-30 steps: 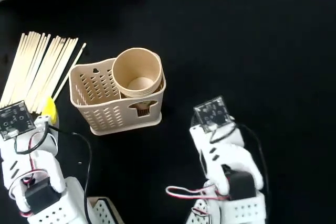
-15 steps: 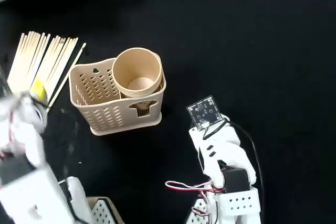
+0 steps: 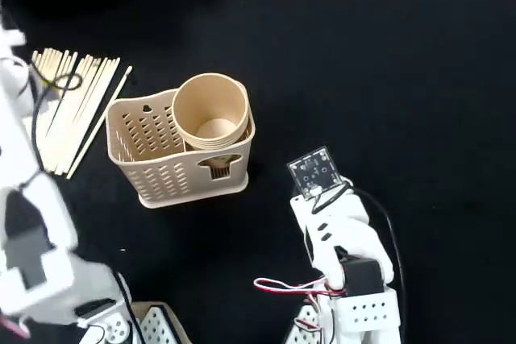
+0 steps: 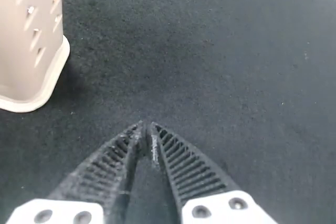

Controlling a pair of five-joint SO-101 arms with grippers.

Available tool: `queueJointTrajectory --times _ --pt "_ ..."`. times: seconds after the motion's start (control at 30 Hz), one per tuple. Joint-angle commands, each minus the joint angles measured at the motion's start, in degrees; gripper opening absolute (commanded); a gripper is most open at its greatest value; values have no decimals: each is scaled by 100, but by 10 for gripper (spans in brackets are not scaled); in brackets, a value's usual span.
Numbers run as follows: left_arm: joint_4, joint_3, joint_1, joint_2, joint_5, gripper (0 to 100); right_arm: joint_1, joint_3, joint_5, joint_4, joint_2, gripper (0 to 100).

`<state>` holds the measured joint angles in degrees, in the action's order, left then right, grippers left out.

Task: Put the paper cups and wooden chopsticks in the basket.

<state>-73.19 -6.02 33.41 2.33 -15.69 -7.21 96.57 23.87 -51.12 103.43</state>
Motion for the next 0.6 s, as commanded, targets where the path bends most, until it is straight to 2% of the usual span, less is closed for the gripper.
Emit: queueJointTrajectory --times 0.0,0.17,0.33,0.57 --pt "-501 -2070 -224 -1697 -53 258 70 -13 -35 -18 462 12" --pt "-1046 -4136 -382 -3692 -440 258 62 -13 -26 -53 462 12" --pt "-1363 -6237 -418 -5495 -475 258 62 -13 -18 -53 462 12" --pt "-1380 -7943 -400 -7657 -484 258 62 -13 -18 -53 462 12"
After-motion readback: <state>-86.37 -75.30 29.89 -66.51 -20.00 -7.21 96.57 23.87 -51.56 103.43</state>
